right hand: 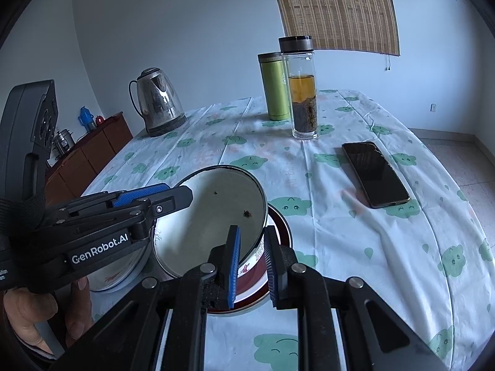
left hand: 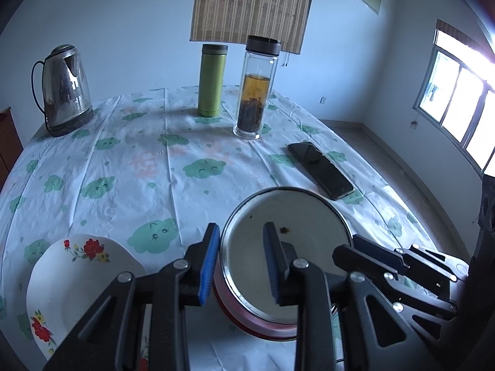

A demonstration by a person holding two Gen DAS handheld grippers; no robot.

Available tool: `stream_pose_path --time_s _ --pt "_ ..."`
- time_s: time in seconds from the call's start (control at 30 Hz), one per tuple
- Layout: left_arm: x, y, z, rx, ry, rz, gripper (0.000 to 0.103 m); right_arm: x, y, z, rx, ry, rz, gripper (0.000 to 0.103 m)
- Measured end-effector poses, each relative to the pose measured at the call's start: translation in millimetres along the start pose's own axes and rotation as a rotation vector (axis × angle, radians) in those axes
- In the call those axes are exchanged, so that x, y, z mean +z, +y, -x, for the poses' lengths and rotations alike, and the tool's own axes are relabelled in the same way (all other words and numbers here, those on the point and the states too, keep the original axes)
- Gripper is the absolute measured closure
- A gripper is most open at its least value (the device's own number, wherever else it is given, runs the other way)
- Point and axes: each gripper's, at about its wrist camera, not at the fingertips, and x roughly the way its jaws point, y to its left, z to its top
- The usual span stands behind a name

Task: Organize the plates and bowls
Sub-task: 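Lower the white enamel bowl into the pink bowl with both grippers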

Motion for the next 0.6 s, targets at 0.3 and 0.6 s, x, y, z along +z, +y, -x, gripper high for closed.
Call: stream_pose_path --time_s 0.3,0.6 --pt "-2 3 -9 0.000 0.037 0.000 0.077 -1 1 -4 -0.004 0.021 0.008 0.086" --pt "-4 0 -11 -0.002 0.047 -0.008 0.077 -9 -3 -10 -0.007 0.047 0.002 0.086"
